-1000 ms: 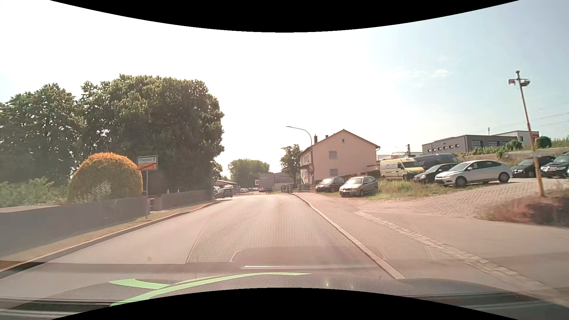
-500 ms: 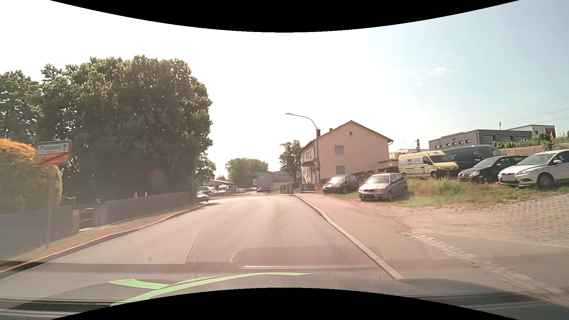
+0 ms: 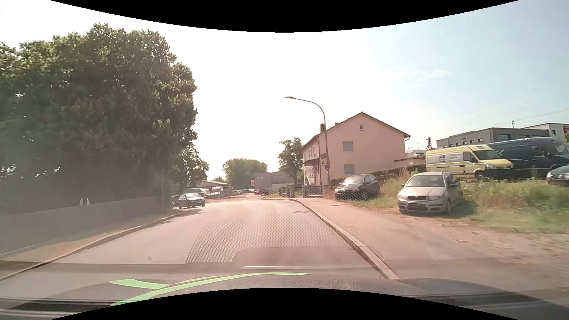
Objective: Follow the waypoints while adhering to traffic rules and regulations
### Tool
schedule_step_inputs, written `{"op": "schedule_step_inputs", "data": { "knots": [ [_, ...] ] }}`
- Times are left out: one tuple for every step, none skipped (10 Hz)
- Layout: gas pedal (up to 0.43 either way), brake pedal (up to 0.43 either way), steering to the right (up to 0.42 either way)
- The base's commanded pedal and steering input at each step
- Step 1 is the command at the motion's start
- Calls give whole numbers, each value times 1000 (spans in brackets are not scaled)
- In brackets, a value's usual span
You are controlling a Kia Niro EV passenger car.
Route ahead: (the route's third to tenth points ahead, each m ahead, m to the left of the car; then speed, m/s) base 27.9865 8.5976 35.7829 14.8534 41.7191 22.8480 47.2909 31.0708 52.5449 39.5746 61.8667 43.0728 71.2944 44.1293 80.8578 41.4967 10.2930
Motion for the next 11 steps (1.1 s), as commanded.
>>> {"op": "schedule_step_inputs", "data": {
  "knots": [
    [8, 0, -6],
    [8, 0, -8],
    [8, 0, -8],
    [8, 0, -10],
    [8, 0, -11],
    [8, 0, -14],
    [8, 0, -18],
    [8, 0, -24],
    [8, 0, -29],
    [8, 0, -36],
    [8, 0, -42]
  ]
}}
